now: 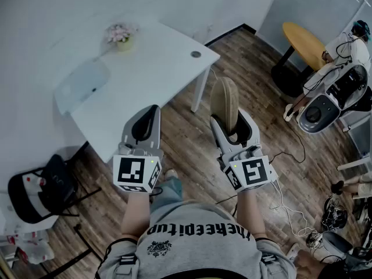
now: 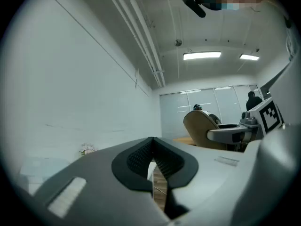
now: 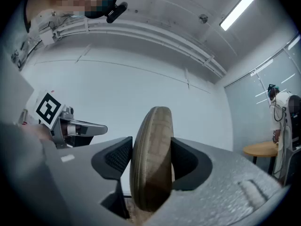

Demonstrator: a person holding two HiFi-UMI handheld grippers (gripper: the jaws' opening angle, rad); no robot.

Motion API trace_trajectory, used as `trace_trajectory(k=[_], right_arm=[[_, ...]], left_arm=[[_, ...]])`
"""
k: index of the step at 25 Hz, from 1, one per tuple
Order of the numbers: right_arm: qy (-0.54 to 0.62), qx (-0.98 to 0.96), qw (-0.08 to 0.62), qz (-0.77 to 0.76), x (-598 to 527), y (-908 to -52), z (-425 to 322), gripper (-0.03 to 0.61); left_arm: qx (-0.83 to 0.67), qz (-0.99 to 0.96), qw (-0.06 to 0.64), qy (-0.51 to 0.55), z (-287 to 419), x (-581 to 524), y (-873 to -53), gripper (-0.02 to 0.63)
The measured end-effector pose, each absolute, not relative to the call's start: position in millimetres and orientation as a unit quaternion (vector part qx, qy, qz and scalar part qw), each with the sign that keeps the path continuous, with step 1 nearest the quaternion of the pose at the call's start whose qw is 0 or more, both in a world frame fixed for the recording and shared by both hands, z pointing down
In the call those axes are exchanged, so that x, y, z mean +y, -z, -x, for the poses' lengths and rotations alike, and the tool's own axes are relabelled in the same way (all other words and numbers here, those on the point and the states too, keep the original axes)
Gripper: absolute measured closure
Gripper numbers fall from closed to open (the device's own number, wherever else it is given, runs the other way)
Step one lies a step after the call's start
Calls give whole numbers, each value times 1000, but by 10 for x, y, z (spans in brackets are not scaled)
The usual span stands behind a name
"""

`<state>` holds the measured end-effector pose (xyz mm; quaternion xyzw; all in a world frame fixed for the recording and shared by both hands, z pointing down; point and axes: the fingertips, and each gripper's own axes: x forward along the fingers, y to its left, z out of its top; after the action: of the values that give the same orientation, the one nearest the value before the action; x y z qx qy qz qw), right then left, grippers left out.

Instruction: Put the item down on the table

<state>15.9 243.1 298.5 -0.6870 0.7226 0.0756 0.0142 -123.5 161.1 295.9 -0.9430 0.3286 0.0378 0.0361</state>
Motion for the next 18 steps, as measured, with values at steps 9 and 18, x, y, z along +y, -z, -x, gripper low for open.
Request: trace_trajectory(k=[9,18], right_arm=[[-76,721,17,688,2324,-2968,-218,333],[-70,721,26,688,2022,-3024,-287,333]], left_arm=[[326,944,34,-36,1168,1499,-2953,595],[325,945,32,-27,1093,1190,-3023,595]])
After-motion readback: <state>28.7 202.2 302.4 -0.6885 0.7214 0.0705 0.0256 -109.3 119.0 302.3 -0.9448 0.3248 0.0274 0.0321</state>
